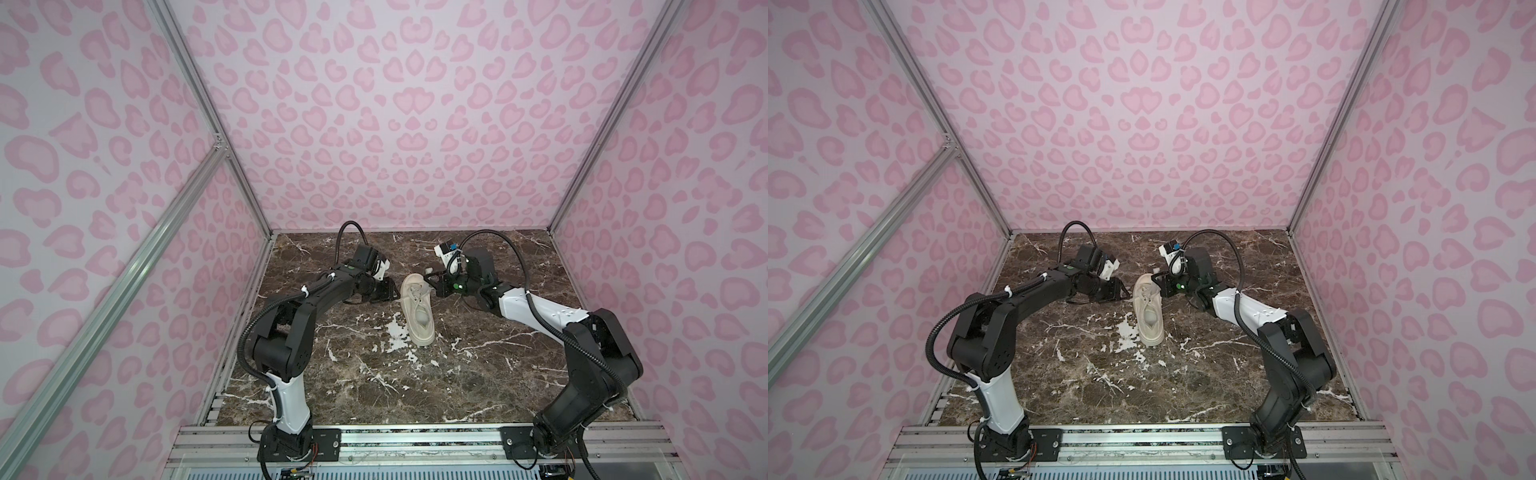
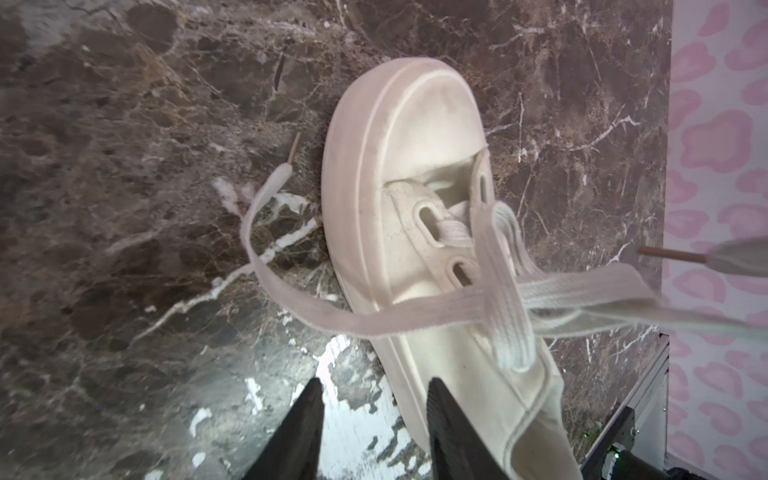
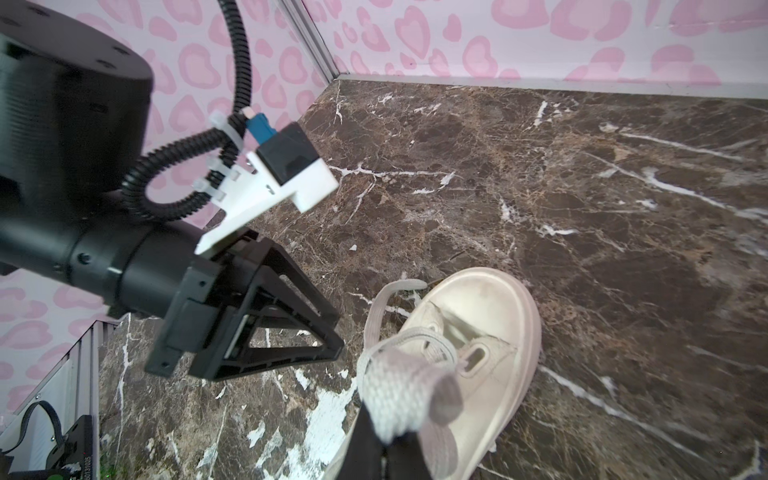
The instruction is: Tie the shoes
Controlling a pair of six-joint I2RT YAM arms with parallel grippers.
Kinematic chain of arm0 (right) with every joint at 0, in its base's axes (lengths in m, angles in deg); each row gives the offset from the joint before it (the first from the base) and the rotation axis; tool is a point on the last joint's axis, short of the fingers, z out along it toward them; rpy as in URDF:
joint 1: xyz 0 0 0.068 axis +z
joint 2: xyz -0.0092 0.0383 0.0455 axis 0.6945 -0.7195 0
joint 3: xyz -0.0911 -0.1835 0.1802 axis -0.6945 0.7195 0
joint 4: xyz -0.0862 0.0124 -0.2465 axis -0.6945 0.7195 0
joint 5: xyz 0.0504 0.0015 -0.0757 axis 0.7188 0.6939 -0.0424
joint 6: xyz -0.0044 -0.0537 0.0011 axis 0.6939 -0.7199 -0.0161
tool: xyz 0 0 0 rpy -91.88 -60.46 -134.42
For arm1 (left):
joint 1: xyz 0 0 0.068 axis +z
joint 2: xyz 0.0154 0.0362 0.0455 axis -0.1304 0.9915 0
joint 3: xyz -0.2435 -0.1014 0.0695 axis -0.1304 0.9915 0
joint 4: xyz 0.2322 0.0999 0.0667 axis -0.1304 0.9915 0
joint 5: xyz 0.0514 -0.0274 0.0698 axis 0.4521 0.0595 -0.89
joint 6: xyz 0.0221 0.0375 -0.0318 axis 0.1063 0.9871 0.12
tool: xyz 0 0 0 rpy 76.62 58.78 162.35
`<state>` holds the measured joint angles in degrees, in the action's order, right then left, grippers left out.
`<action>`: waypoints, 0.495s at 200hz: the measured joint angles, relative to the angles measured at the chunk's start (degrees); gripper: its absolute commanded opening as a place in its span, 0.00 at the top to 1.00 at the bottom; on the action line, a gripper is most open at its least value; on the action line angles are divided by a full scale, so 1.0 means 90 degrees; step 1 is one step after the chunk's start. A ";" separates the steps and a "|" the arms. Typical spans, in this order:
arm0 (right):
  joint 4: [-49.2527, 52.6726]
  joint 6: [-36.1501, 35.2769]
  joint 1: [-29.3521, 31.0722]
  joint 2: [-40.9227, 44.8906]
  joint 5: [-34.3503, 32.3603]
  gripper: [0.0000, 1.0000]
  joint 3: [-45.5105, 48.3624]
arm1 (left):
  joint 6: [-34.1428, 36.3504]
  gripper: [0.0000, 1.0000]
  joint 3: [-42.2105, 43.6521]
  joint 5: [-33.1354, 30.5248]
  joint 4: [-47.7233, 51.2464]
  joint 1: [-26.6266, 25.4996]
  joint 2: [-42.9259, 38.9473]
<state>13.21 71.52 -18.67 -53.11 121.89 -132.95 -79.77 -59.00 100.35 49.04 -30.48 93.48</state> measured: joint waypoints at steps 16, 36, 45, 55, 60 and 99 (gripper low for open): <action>0.0005 0.0000 -0.0005 0.0000 0.0000 0.96 0.0000 | -0.0284 0.56 -0.0005 0.0015 -0.0087 0.0000 0.0095; 0.0012 0.0000 -0.0012 0.0000 0.0000 0.96 0.0000 | -0.0746 0.54 -0.0002 0.0010 -0.0274 0.0000 0.0148; 0.0017 0.0000 -0.0012 0.0000 0.0000 0.96 0.0000 | -0.0971 0.54 0.0000 0.0010 -0.0393 0.0000 0.0180; 0.0032 0.0000 -0.0017 0.0000 0.0002 0.96 0.0000 | -0.1205 0.54 0.0000 0.0010 -0.0500 0.0002 0.0226; 0.0044 0.0000 -0.0019 0.0000 0.0002 0.96 -0.0002 | -0.1338 0.54 0.0000 0.0010 -0.0544 0.0002 0.0255; 0.0068 -0.0002 -0.0034 0.0000 0.0005 0.97 -0.0049 | -0.2025 0.54 0.0046 0.0012 -0.0760 0.0005 0.0413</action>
<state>13.82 71.49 -18.97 -53.11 121.94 -133.38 -98.00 -58.59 100.46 42.19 -30.43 97.19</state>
